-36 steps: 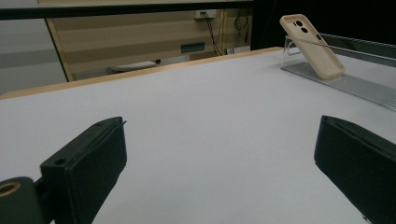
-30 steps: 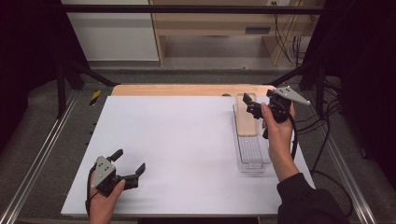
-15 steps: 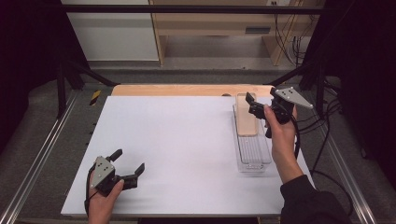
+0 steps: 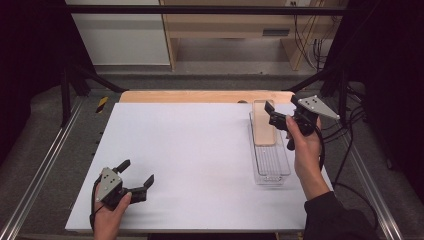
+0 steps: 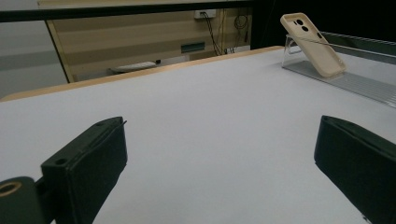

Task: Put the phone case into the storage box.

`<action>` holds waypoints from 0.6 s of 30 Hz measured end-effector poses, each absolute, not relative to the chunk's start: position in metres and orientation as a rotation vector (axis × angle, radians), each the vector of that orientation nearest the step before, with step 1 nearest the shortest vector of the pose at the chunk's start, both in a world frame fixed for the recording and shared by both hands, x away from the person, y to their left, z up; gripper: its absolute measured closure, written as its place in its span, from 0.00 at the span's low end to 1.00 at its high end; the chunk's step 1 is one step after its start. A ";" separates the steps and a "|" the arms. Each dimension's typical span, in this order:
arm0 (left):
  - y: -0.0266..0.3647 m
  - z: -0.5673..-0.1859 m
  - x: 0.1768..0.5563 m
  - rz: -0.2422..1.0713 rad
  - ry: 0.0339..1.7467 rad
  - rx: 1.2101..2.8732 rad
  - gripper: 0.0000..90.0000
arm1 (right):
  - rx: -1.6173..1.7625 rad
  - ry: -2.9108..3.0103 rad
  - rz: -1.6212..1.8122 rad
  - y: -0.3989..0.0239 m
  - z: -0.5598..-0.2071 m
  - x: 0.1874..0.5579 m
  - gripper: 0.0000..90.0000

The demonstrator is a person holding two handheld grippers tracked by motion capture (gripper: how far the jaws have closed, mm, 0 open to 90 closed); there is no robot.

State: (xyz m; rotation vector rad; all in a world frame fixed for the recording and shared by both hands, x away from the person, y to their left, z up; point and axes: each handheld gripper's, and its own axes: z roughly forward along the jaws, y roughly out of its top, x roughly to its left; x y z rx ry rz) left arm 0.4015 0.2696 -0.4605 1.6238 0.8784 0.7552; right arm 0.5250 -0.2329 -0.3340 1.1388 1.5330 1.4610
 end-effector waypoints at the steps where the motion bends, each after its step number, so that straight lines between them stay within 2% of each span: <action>1: 0.270 -0.460 0.401 0.755 0.878 1.624 0.03 | 1.141 1.533 1.463 -0.233 -0.334 0.524 0.07; 18: 0.273 -0.459 0.400 0.768 0.872 1.617 0.03 | 1.109 1.529 1.485 -0.240 -0.335 0.513 0.07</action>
